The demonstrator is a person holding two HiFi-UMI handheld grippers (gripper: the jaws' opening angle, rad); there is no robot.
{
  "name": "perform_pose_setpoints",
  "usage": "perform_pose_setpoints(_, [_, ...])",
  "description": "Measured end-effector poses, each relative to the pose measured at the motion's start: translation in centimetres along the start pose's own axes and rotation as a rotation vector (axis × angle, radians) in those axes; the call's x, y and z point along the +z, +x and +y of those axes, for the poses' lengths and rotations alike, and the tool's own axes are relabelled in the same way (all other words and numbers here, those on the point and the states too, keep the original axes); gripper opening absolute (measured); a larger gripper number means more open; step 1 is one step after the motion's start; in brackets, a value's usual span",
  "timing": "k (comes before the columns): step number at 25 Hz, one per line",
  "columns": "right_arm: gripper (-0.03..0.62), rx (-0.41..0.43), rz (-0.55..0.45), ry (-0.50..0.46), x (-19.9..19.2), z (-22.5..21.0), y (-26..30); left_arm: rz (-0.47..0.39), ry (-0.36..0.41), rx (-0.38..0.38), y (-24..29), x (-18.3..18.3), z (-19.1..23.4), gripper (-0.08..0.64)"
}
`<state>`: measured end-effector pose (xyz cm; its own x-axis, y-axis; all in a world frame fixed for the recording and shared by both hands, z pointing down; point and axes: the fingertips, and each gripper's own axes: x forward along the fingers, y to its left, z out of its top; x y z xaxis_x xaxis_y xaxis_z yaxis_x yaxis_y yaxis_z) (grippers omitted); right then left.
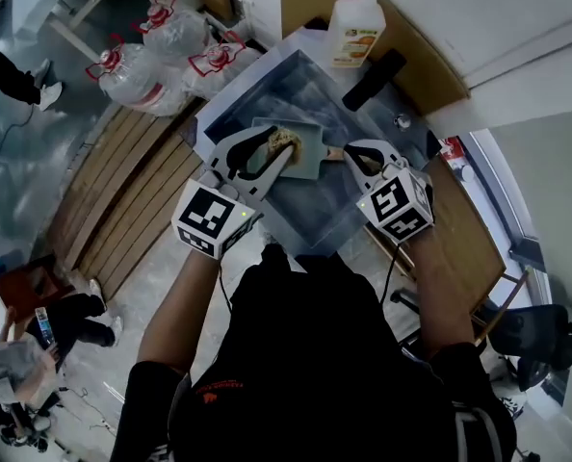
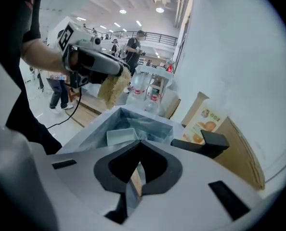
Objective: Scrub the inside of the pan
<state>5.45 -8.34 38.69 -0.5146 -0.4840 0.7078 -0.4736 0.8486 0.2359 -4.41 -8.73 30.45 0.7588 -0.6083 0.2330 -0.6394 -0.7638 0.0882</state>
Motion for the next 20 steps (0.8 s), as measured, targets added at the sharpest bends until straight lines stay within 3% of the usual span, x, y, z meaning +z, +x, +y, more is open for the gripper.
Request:
perform_pose_setpoints(6, [0.005, -0.04, -0.137, 0.111, 3.3, 0.3, -3.3, -0.072, 0.018, 0.007, -2.0, 2.2, -1.4, 0.123])
perform_pose_setpoints(10, [0.005, -0.041, -0.214, 0.165, 5.1, 0.6, -4.7, -0.089, -0.028, 0.032, -2.8, 3.1, -2.0, 0.123])
perform_pose_setpoints(20, [0.005, -0.037, -0.294, 0.214, 7.3, 1.2, -5.7, -0.105, -0.044, 0.048, -3.9, 3.3, -2.1, 0.123])
